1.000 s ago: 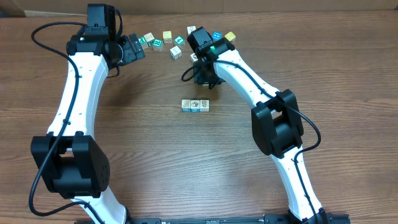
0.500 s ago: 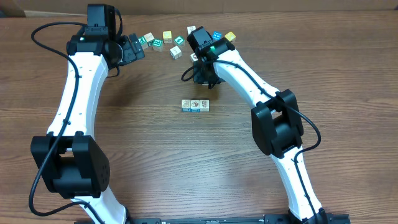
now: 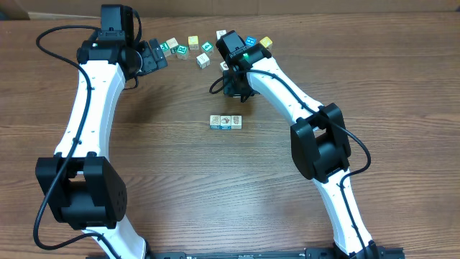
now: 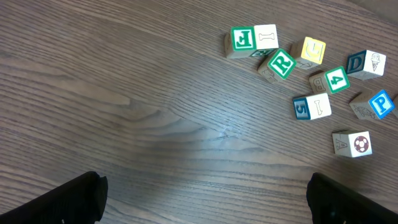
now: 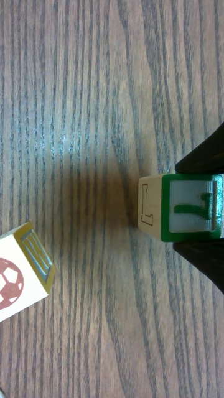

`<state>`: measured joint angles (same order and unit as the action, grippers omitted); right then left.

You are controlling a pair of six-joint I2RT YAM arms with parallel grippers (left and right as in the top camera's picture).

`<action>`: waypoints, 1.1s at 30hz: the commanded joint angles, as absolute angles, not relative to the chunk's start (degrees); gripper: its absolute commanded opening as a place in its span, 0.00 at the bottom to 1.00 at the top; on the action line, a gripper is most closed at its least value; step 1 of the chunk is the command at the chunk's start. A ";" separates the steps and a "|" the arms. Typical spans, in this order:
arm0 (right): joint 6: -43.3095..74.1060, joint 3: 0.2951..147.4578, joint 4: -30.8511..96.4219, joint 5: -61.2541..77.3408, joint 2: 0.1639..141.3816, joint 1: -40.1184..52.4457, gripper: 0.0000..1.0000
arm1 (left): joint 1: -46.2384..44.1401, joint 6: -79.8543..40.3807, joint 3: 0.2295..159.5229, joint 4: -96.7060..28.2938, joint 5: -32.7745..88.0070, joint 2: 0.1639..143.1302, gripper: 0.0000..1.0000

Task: Form a horizontal line
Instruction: 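Lift the L block and carry it toward the right end of the row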

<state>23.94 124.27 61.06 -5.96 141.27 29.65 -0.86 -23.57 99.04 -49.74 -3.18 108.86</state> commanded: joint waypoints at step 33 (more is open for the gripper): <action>23.88 123.87 75.85 -5.91 116.42 26.55 0.14 | -1.21 -23.11 99.50 -49.65 -2.96 108.51 1.00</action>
<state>23.94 123.94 74.46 -5.82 118.56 28.45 -0.89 -23.57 99.04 -49.74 -3.18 108.86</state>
